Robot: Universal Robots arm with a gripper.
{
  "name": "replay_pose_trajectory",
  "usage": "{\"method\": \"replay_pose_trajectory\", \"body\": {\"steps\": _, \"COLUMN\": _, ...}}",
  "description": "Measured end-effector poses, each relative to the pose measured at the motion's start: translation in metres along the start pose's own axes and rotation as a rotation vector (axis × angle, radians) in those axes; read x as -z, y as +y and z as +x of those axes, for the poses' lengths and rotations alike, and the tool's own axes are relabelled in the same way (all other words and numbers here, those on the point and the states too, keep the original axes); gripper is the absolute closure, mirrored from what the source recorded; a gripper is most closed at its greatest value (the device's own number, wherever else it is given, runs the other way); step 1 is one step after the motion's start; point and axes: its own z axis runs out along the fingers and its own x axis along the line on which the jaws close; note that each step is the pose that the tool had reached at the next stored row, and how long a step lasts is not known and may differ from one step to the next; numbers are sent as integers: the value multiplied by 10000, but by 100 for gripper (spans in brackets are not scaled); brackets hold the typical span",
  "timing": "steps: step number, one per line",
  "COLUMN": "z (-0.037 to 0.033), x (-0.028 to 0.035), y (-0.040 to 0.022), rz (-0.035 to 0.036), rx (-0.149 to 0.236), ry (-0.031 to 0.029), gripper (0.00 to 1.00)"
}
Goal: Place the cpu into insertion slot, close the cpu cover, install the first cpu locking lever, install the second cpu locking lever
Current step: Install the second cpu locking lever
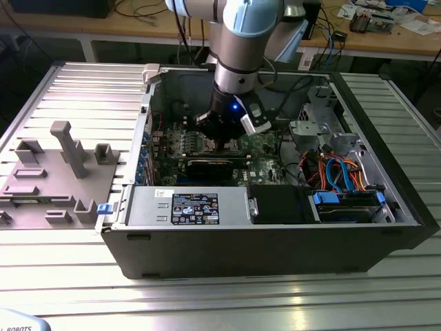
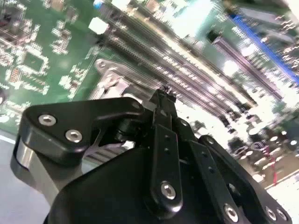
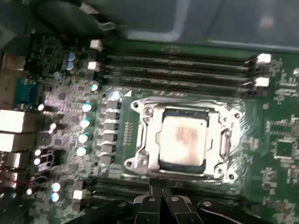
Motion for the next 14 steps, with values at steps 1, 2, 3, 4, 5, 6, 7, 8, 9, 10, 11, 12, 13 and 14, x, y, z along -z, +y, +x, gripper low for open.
{"method": "replay_pose_trajectory", "body": {"steps": 1, "z": -142, "x": 3, "y": 138, "rz": 61, "rx": -9, "ry": 70, "gripper": 89}}
{"method": "replay_pose_trajectory", "body": {"steps": 2, "z": -167, "x": 3, "y": 159, "rz": 73, "rx": -11, "ry": 73, "gripper": 89}}
{"method": "replay_pose_trajectory", "body": {"steps": 3, "z": -191, "x": 3, "y": 181, "rz": 82, "rx": -10, "ry": 76, "gripper": 89}}
{"method": "replay_pose_trajectory", "body": {"steps": 4, "z": -214, "x": 4, "y": 206, "rz": 89, "rx": -11, "ry": 79, "gripper": 89}}
{"method": "replay_pose_trajectory", "body": {"steps": 5, "z": -234, "x": 5, "y": 232, "rz": 94, "rx": -11, "ry": 82, "gripper": 89}}
{"method": "replay_pose_trajectory", "body": {"steps": 6, "z": -254, "x": 5, "y": 269, "rz": 96, "rx": -13, "ry": 85, "gripper": 89}}
{"method": "replay_pose_trajectory", "body": {"steps": 7, "z": -259, "x": 14, "y": 289, "rz": 120, "rx": -16, "ry": 89, "gripper": 89}}
{"method": "replay_pose_trajectory", "body": {"steps": 8, "z": -260, "x": 31, "y": 299, "rz": 147, "rx": -18, "ry": 93, "gripper": 89}}
{"method": "replay_pose_trajectory", "body": {"steps": 9, "z": -259, "x": 57, "y": 304, "rz": 178, "rx": -19, "ry": 96, "gripper": 89}}
{"method": "replay_pose_trajectory", "body": {"steps": 10, "z": -258, "x": 82, "y": 308, "rz": 201, "rx": -21, "ry": 98, "gripper": 89}}
{"method": "replay_pose_trajectory", "body": {"steps": 11, "z": -257, "x": 108, "y": 310, "rz": 217, "rx": -20, "ry": 99, "gripper": 89}}
{"method": "replay_pose_trajectory", "body": {"steps": 12, "z": -253, "x": 160, "y": 313, "rz": 242, "rx": -22, "ry": 102, "gripper": 89}}
{"method": "replay_pose_trajectory", "body": {"steps": 13, "z": -249, "x": 208, "y": 315, "rz": 258, "rx": -25, "ry": 104, "gripper": 89}}
{"method": "replay_pose_trajectory", "body": {"steps": 14, "z": -247, "x": 240, "y": 316, "rz": 262, "rx": -25, "ry": 105, "gripper": 89}}
